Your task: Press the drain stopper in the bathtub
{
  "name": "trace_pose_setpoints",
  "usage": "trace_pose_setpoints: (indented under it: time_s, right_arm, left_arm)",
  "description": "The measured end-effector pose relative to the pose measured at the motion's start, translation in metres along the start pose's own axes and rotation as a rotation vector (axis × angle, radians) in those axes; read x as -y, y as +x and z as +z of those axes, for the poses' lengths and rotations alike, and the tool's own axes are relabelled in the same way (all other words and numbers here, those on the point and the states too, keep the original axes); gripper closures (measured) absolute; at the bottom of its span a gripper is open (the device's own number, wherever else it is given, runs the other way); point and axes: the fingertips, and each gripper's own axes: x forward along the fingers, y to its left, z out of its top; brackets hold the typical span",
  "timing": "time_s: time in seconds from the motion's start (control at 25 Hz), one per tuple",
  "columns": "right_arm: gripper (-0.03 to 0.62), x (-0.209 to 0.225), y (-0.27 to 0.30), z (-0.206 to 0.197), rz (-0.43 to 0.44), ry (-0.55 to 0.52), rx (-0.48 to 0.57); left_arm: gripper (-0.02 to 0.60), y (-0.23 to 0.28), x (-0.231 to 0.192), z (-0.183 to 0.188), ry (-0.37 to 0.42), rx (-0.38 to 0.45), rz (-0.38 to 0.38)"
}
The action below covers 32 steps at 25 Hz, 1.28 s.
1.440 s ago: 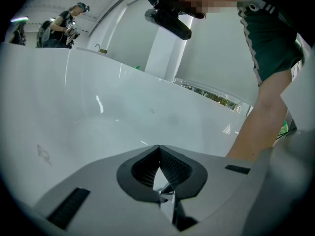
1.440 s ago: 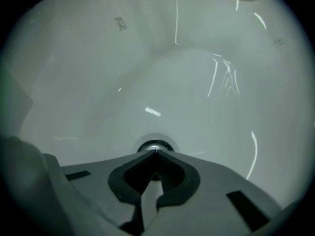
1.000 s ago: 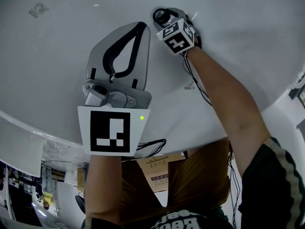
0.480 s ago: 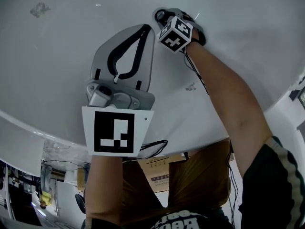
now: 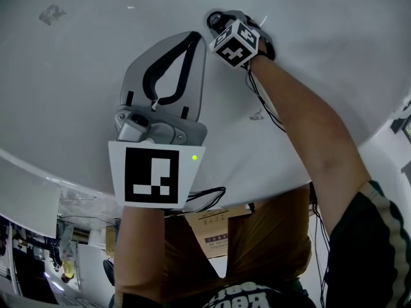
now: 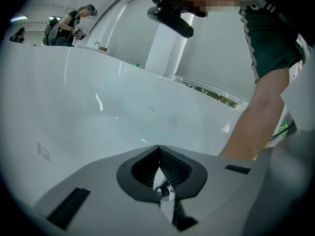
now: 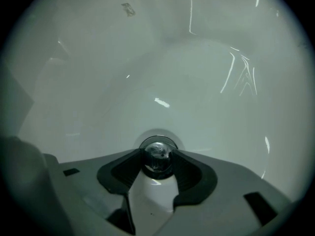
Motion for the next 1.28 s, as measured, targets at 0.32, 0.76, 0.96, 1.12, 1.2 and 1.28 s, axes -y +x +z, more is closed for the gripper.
trace_pose_setpoints:
  time_s: [0.32,0.76,0.96,1.12,1.2,1.28]
  right_arm:
    - [0.301,-0.007,-0.006,0.009,0.046,0.026,0.046]
    - [0.301,-0.003,-0.095,0.040,0.057,0.025,0.122]
    - [0.301,0.002,-0.141,0.051,0.041,0.022,0.143]
    - [0.301,-0.003,-0.184,0.059,0.032,0.037,0.171]
    - [0.301,-0.007,-0.207,0.060,0.025,0.045,0.193]
    - [0.301,-0.012,-0.229,0.062,0.018,0.054,0.214]
  left_arm:
    - [0.577,0.002,0.000,-0.005,0.011,-0.026,0.000]
    - [0.577,-0.014,-0.007,0.005,0.020,-0.071,0.031]
    - [0.577,-0.015,0.005,0.042,0.047,-0.043,0.013]
    - [0.577,-0.028,0.015,0.066,0.050,-0.031,0.005]
    - [0.577,-0.034,0.023,0.075,0.054,-0.029,-0.001]
    - [0.577,-0.040,0.029,0.082,0.061,-0.036,-0.005]
